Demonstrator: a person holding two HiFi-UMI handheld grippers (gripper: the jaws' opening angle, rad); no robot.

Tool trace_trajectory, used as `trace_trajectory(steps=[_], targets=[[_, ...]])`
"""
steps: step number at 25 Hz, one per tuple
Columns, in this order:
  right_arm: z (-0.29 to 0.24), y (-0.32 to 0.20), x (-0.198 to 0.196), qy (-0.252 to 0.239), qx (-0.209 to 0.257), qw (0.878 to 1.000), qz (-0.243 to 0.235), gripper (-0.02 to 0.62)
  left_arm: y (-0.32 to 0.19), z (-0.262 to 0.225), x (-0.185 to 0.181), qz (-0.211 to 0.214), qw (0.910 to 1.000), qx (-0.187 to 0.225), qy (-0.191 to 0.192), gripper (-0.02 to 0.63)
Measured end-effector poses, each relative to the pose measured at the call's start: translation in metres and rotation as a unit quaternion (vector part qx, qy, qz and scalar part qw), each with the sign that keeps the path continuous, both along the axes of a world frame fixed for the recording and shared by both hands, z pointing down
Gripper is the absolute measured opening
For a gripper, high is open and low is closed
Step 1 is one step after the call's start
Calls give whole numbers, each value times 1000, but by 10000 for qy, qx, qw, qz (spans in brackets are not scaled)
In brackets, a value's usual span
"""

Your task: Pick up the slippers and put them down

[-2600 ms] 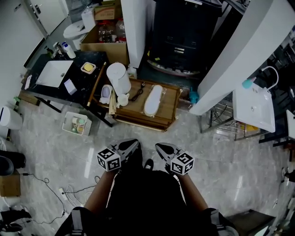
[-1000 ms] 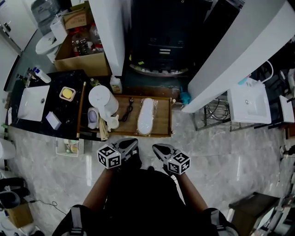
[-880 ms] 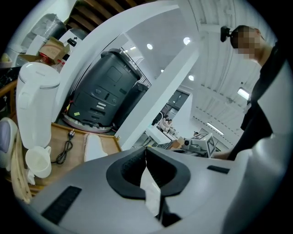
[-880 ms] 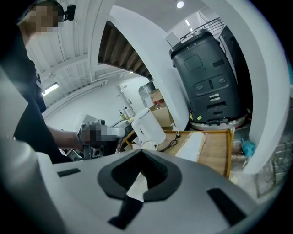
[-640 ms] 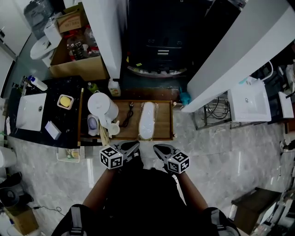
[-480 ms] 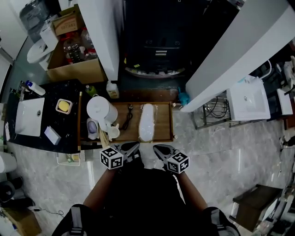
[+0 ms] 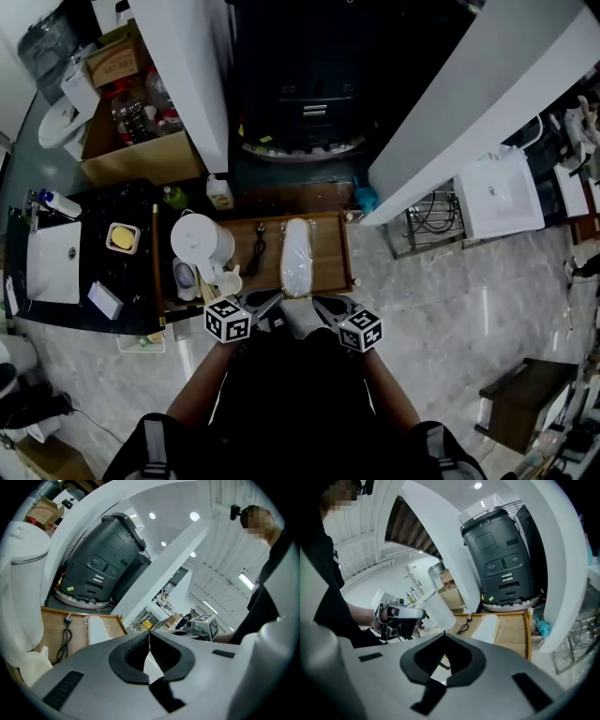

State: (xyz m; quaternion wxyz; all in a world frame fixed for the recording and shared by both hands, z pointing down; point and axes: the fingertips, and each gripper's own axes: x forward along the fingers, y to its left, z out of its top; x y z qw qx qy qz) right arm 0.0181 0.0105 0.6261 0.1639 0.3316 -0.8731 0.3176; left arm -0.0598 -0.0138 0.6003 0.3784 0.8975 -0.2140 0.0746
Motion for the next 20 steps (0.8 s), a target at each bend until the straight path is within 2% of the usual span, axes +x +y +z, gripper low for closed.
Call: trace_trajectory(steps=[9,12,16,20], targets=[[10,-10,10,22,-163,9999,19,9,-18,17,2,-2,9998,-165,-150,14],[15,-12,13,21,-278,9996,-62,9,-22,27,2,-117,9993,-258,-263,14],[26,-19,15,146,-353,9990,-214,9,-29,39,0,-279,9985,-429,-174,14],[39,-21,10,-52,-697,9969,-370,9,-33,52,1,-306,9976,-564,-271,15]])
